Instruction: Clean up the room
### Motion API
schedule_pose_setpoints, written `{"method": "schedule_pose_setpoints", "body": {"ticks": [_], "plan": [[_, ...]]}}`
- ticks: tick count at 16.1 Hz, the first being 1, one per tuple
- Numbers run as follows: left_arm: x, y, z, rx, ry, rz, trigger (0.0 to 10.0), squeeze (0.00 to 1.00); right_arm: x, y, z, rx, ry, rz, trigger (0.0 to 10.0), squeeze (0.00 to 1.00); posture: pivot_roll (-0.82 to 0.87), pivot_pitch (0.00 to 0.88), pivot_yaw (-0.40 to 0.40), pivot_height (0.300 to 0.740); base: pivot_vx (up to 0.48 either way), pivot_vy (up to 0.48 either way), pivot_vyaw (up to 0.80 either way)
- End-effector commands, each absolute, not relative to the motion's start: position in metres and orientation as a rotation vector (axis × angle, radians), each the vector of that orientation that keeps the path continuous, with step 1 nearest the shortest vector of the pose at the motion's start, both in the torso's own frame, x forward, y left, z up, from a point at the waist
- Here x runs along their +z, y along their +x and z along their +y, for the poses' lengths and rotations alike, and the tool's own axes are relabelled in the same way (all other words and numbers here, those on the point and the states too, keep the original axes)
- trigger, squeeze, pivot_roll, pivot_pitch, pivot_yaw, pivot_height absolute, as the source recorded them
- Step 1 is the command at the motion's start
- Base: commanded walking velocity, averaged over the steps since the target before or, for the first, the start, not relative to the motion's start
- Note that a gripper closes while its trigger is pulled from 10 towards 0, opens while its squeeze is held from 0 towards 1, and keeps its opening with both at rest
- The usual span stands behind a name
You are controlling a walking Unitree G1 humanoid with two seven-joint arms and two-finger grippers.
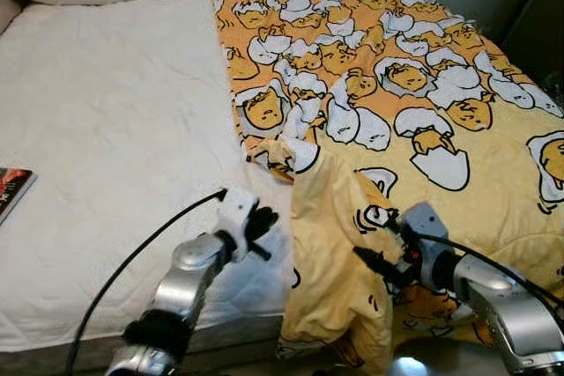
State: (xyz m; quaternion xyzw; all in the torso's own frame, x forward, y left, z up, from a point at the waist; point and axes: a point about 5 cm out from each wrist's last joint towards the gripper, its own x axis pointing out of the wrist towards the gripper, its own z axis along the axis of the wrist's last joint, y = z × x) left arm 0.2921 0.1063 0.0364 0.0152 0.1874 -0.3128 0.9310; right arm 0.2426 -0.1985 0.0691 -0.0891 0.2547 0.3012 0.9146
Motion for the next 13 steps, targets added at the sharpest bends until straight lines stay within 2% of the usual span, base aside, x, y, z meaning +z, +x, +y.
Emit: {"method": "schedule_pose_setpoints", "body": {"ticks": [1, 9, 10, 13], "plan": [[0.030, 0.292, 0.101, -0.638, 0.056, 0.408, 10.0, 1.00, 0.072, 0.244, -0.202, 0.595, -0.189, 0.503, 10.0, 0.00, -0.22, 0.011, 0.024, 0.740, 0.000, 0.000, 0.00], [0.014, 0.294, 0.093, -0.655, 0.067, 0.481, 10.0, 1.00, 0.075, 0.240, -0.198, 0.593, -0.242, 0.473, 10.0, 0.00, -0.25, 0.026, 0.064, 0.740, 0.000, 0.000, 0.00], [0.011, 0.295, 0.093, -0.638, 0.042, 0.517, 10.0, 1.00, 0.074, 0.238, -0.189, 0.606, -0.231, 0.471, 10.0, 0.00, -0.26, 0.032, 0.073, 0.740, 0.000, 0.000, 0.00], [0.006, 0.295, 0.091, -0.615, 0.013, 0.558, 10.0, 1.00, 0.073, 0.235, -0.188, 0.585, -0.218, 0.468, 10.0, 0.00, -0.27, 0.052, 0.081, 0.740, 0.000, 0.000, 0.00]]}}
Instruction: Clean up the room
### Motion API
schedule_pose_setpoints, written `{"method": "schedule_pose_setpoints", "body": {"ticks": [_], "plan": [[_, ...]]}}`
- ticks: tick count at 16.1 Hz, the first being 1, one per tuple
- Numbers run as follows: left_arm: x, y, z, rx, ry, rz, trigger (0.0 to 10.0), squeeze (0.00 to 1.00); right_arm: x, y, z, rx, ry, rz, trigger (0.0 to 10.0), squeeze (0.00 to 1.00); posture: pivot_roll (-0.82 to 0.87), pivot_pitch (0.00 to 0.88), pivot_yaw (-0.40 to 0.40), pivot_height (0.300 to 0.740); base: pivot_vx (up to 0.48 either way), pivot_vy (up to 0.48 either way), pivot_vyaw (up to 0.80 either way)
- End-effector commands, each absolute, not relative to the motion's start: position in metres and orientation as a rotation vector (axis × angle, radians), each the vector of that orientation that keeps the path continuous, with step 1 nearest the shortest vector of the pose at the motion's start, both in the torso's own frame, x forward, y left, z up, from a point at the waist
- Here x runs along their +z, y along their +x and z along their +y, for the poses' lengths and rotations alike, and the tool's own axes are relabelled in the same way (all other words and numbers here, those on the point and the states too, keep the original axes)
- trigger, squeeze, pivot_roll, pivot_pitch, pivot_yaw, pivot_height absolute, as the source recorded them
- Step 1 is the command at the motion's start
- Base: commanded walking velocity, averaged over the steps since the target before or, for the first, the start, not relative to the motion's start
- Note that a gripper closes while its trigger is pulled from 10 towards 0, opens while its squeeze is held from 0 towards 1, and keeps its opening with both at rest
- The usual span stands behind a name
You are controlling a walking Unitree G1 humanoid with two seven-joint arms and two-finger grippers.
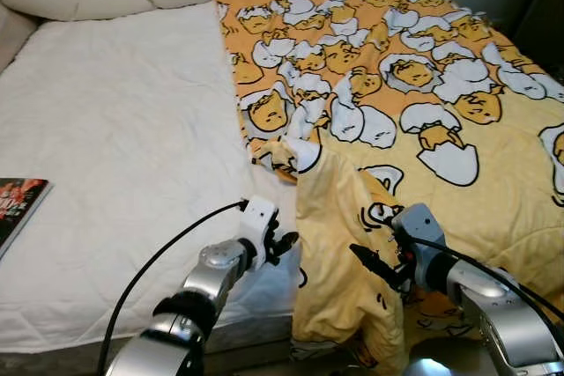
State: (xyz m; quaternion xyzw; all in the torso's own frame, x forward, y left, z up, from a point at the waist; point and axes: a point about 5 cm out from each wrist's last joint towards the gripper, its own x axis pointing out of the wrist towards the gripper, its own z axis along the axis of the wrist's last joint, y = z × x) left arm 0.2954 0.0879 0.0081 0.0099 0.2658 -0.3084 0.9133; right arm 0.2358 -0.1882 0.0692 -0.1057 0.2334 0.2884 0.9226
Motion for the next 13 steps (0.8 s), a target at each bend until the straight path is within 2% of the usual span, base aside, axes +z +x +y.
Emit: {"method": "schedule_pose_setpoints", "body": {"ticks": [1, 7, 8, 9, 10, 11, 13], "plan": [[0.005, 0.294, 0.089, -0.616, 0.004, 0.567, 10.0, 1.00, 0.073, 0.234, -0.189, 0.584, -0.221, 0.470, 10.0, 0.00, -0.27, 0.056, 0.080, 0.740, 0.000, 0.000, 0.00], [-0.007, 0.284, 0.077, -0.580, -0.139, 0.644, 10.0, 1.00, 0.079, 0.222, -0.197, 0.581, -0.233, 0.493, 10.0, 0.00, -0.32, 0.114, 0.056, 0.740, 0.000, 0.000, 0.00], [-0.006, 0.283, 0.074, -0.587, -0.160, 0.639, 10.0, 0.95, 0.080, 0.221, -0.198, 0.581, -0.235, 0.496, 10.0, 0.00, -0.33, 0.118, 0.053, 0.740, 0.000, 0.000, 0.00], [-0.006, 0.282, 0.068, -0.605, -0.178, 0.637, 10.0, 0.40, 0.082, 0.219, -0.200, 0.582, -0.239, 0.504, 10.0, 0.00, -0.34, 0.125, 0.047, 0.740, 0.000, 0.000, 0.00], [-0.008, 0.280, 0.066, -0.610, -0.157, 0.648, 10.0, 0.07, 0.082, 0.217, -0.200, 0.584, -0.241, 0.509, 10.0, 0.00, -0.34, 0.128, 0.043, 0.740, 0.000, 0.000, 0.00], [-0.009, 0.279, 0.064, -0.613, -0.139, 0.654, 10.0, 0.00, 0.082, 0.215, -0.201, 0.588, -0.243, 0.514, 10.0, 0.00, -0.34, 0.133, 0.037, 0.740, 0.000, 0.000, 0.00], [-0.012, 0.274, 0.059, -0.629, -0.113, 0.663, 10.0, 0.00, 0.082, 0.211, -0.201, 0.601, -0.247, 0.529, 10.0, 0.00, -0.35, 0.134, 0.029, 0.740, 0.000, 0.000, 0.00]]}}
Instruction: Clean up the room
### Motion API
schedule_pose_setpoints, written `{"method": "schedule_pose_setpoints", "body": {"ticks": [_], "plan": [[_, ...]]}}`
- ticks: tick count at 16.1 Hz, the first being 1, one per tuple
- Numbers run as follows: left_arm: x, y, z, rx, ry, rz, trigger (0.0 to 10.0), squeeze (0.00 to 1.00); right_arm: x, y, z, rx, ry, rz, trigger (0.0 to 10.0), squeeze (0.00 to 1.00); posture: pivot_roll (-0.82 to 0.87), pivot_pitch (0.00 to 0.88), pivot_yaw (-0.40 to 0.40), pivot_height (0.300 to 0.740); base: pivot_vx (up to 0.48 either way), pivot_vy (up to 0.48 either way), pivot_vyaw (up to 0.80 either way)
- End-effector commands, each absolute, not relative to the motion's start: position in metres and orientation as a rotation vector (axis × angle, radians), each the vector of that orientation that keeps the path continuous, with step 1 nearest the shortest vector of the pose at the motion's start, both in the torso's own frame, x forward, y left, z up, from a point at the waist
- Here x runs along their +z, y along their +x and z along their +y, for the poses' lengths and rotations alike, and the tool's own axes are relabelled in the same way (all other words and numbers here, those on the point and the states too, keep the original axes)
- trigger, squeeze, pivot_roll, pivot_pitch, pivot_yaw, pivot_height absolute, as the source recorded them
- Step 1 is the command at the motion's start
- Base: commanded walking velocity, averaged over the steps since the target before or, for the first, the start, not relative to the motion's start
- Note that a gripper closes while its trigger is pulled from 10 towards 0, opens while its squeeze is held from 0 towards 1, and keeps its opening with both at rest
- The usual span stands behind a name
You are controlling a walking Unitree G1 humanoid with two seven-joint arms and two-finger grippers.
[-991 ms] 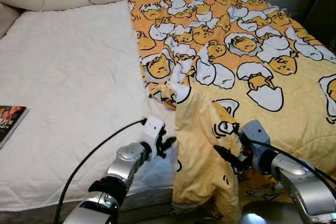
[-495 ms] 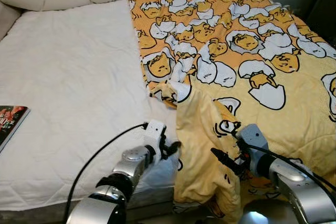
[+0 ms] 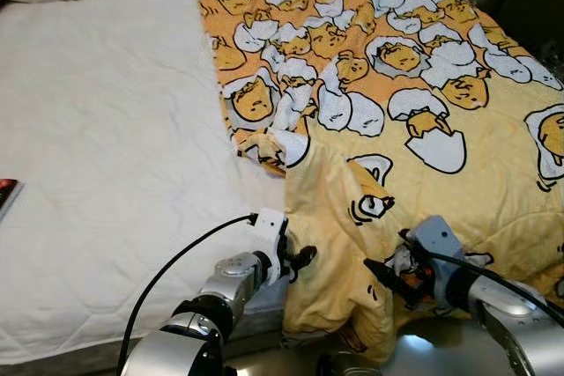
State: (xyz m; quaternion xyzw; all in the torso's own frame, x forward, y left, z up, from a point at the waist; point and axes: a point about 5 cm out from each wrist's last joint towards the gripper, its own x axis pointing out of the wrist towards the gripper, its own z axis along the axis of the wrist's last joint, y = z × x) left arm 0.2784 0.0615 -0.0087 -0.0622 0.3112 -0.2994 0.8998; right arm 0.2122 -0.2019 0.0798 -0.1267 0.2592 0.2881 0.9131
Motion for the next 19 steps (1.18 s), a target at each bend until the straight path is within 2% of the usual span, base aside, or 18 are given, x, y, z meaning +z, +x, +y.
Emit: {"method": "schedule_pose_setpoints", "body": {"ticks": [1, 2, 3, 8, 14, 19], "plan": [[-0.012, 0.273, 0.057, -0.634, -0.117, 0.665, 7.5, 0.00, 0.083, 0.210, -0.201, 0.612, -0.249, 0.532, 10.0, 0.00, -0.35, 0.135, 0.027, 0.740, 0.000, 0.000, 0.00], [-0.012, 0.273, 0.056, -0.635, -0.128, 0.664, 2.4, 0.00, 0.085, 0.210, -0.200, 0.623, -0.247, 0.527, 10.0, 0.00, -0.36, 0.132, 0.025, 0.740, 0.000, 0.000, 0.00], [-0.013, 0.273, 0.055, -0.633, -0.134, 0.664, 0.0, 0.00, 0.087, 0.210, -0.199, 0.638, -0.238, 0.521, 10.0, 0.00, -0.36, 0.132, 0.023, 0.740, 0.000, 0.000, 0.00], [-0.008, 0.275, 0.051, -0.650, -0.189, 0.634, 0.0, 0.00, 0.095, 0.207, -0.192, 0.755, -0.185, 0.480, 10.0, 0.00, -0.35, 0.134, 0.024, 0.740, 0.000, 0.000, 0.00], [-0.003, 0.275, 0.041, -0.692, -0.243, 0.607, 0.0, 0.00, 0.094, 0.209, -0.200, 0.724, -0.199, 0.492, 10.0, 0.00, -0.35, 0.131, 0.028, 0.740, 0.000, 0.000, 0.00], [-0.003, 0.275, 0.043, -0.704, -0.261, 0.599, 0.0, 0.00, 0.093, 0.209, -0.201, 0.721, -0.204, 0.496, 10.0, 0.00, -0.34, 0.125, 0.026, 0.740, 0.000, 0.000, 0.00]]}}
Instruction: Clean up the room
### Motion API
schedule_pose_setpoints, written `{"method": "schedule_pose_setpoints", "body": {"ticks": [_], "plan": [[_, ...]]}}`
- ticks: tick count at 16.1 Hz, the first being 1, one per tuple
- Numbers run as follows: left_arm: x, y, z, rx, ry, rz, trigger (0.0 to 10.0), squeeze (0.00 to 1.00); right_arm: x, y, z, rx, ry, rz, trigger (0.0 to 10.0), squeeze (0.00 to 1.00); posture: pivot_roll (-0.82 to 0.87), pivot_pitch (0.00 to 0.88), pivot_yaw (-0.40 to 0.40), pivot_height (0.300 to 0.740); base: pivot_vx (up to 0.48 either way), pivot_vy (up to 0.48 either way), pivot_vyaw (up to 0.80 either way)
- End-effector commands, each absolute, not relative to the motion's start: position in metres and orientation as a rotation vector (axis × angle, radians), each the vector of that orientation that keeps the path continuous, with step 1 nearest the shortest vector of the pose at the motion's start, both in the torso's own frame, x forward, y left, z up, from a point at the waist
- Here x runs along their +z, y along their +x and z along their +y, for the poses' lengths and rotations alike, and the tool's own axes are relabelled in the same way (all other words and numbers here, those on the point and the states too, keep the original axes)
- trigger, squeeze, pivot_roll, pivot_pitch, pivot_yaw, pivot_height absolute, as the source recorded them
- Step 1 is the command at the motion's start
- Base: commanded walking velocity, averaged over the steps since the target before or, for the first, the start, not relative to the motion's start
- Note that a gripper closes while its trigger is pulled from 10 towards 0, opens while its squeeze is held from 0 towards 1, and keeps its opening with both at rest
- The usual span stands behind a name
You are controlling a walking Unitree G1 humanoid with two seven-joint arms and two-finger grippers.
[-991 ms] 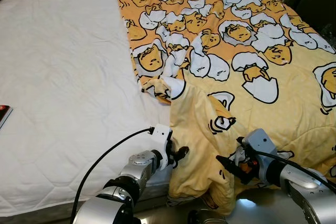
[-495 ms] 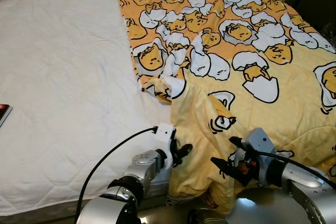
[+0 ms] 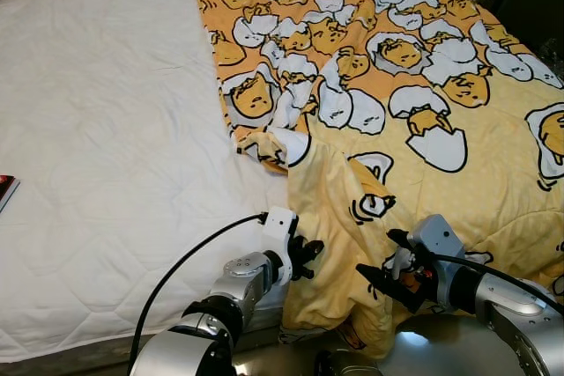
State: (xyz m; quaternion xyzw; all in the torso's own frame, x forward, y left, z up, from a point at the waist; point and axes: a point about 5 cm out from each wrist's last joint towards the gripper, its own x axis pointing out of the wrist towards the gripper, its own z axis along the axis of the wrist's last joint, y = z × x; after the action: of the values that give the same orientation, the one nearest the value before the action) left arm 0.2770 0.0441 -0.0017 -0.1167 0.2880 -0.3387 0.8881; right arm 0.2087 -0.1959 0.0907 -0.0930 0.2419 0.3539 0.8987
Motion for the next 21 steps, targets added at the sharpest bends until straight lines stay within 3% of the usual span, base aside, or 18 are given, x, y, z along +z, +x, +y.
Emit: {"method": "schedule_pose_setpoints", "body": {"ticks": [1, 7, 14, 16, 21], "plan": [[-0.004, 0.274, 0.044, -0.723, -0.244, 0.596, 0.0, 0.00, 0.092, 0.210, -0.201, 0.717, -0.206, 0.495, 10.0, 0.00, -0.34, 0.125, 0.026, 0.740, 0.000, 0.000, 0.00], [-0.004, 0.265, 0.070, -0.865, -0.140, 0.532, 0.0, 0.00, 0.089, 0.218, -0.210, 0.623, -0.201, 0.454, 10.0, 0.00, -0.27, 0.086, 0.027, 0.740, 0.000, 0.000, 0.00], [0.006, 0.208, 0.085, -0.938, -0.044, 0.469, 0.0, 0.00, 0.069, 0.225, -0.207, 0.545, -0.172, 0.459, 10.0, 0.00, -0.10, 0.047, -0.024, 0.740, 0.000, 0.000, 0.00], [0.014, 0.180, 0.094, -0.908, -0.037, 0.521, 0.0, 0.00, 0.062, 0.225, -0.200, 0.552, -0.138, 0.459, 10.0, 0.00, -0.06, 0.062, -0.021, 0.740, 0.000, 0.000, 0.00], [0.018, 0.146, 0.096, -0.891, -0.089, 0.628, 0.0, 0.00, 0.058, 0.225, -0.189, 0.581, -0.135, 0.462, 10.0, 0.00, -0.05, 0.118, -0.023, 0.740, 0.000, 0.000, 0.00]]}}
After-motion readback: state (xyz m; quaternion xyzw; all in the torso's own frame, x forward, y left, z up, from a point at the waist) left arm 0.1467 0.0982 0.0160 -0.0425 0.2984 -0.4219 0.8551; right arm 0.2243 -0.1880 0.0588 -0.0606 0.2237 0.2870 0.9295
